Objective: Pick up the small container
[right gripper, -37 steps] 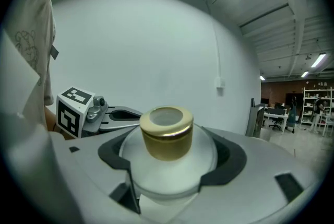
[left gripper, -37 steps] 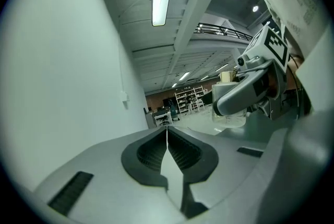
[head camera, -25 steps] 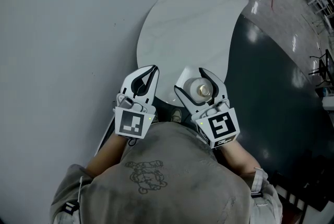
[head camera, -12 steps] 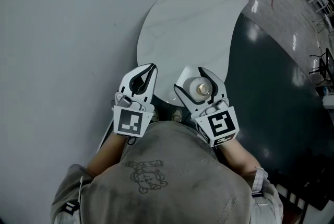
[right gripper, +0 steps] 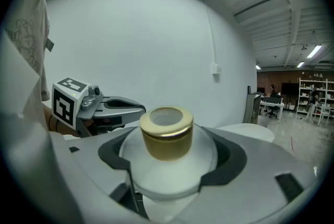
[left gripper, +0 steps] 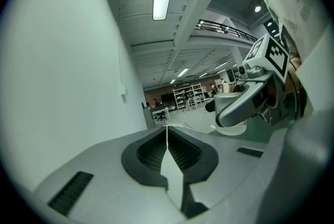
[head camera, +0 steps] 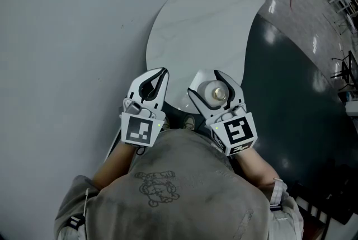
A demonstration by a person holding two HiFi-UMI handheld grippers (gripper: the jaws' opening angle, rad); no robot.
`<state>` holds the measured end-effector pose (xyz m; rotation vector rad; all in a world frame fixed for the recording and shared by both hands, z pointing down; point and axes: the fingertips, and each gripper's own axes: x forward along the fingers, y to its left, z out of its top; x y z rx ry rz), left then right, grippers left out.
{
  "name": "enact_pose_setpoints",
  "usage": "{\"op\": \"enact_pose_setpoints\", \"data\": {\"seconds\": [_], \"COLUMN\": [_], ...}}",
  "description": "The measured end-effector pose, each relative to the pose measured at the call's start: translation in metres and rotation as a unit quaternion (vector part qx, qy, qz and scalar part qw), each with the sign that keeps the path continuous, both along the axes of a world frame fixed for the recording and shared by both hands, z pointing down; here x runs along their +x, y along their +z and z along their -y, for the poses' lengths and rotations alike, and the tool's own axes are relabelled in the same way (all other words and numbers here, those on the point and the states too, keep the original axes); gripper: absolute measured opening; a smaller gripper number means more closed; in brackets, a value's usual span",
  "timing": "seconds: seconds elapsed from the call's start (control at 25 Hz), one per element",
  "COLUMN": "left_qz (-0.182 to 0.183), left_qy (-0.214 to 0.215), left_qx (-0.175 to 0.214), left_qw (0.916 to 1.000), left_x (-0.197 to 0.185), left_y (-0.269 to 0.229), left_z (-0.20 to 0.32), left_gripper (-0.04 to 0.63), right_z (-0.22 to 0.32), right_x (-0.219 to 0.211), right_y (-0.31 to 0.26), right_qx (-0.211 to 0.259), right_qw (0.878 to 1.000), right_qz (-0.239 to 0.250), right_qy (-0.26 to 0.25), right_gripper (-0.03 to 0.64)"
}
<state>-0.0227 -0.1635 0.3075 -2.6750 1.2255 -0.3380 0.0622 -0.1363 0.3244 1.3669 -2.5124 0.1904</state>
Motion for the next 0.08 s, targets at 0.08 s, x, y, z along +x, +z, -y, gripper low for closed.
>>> {"op": "enact_pose_setpoints", "data": {"seconds": [0.08], "left_qz": [0.001], "left_qy": [0.001], "left_qx": [0.000], "left_qw": [1.0000], "left_x": [-0.0005], "left_y": [0.0008], "left_z": [0.0003], "left_gripper": [0.020], "right_z": [0.0009], "right_x": [0.0014], "right_y": [0.0007], "right_qx": [0.000], "right_qw": [1.000], "right_qz": [0.000], "right_qy": [0.003], "right_gripper": [0.331]}}
